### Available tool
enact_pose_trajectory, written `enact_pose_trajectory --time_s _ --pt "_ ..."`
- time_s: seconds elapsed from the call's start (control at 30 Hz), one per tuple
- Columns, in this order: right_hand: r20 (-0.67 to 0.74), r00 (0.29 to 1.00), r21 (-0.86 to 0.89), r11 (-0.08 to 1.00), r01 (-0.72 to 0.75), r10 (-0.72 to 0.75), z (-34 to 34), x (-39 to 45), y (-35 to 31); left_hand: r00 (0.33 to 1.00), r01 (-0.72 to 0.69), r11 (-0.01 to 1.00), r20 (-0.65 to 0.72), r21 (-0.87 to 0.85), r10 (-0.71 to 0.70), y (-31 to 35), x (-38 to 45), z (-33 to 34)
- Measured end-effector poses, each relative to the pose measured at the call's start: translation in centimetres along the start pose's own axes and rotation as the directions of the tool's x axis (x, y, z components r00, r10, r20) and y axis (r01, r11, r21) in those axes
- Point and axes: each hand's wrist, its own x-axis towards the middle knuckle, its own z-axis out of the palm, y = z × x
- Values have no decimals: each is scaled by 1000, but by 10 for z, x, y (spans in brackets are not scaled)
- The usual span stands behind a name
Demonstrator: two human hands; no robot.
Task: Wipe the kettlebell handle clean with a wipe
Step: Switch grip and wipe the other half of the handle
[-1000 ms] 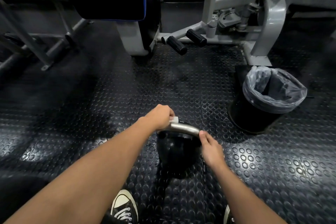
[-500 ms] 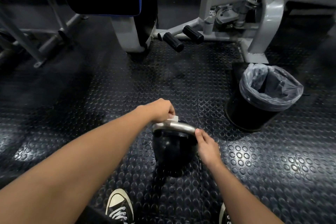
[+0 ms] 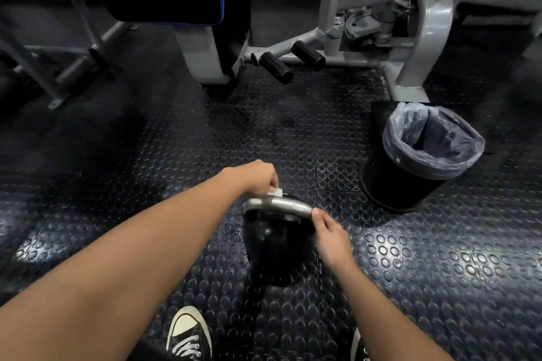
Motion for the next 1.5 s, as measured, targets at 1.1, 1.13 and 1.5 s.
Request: enact_pose_trajectory --time_s 1.1,1.13,1.5 --pt "5 1000 -11 1000 -13 13 0 4 4 999 -40 999 6 22 40 7 2 -4" --pt "7 1000 -13 1000 -12 12 0 4 4 999 -52 998 -2 21 52 10 1 -5" --pt "8 1000 19 1000 -7 7 0 0 0 994 17 997 -111 -73 -25 5 -13 5"
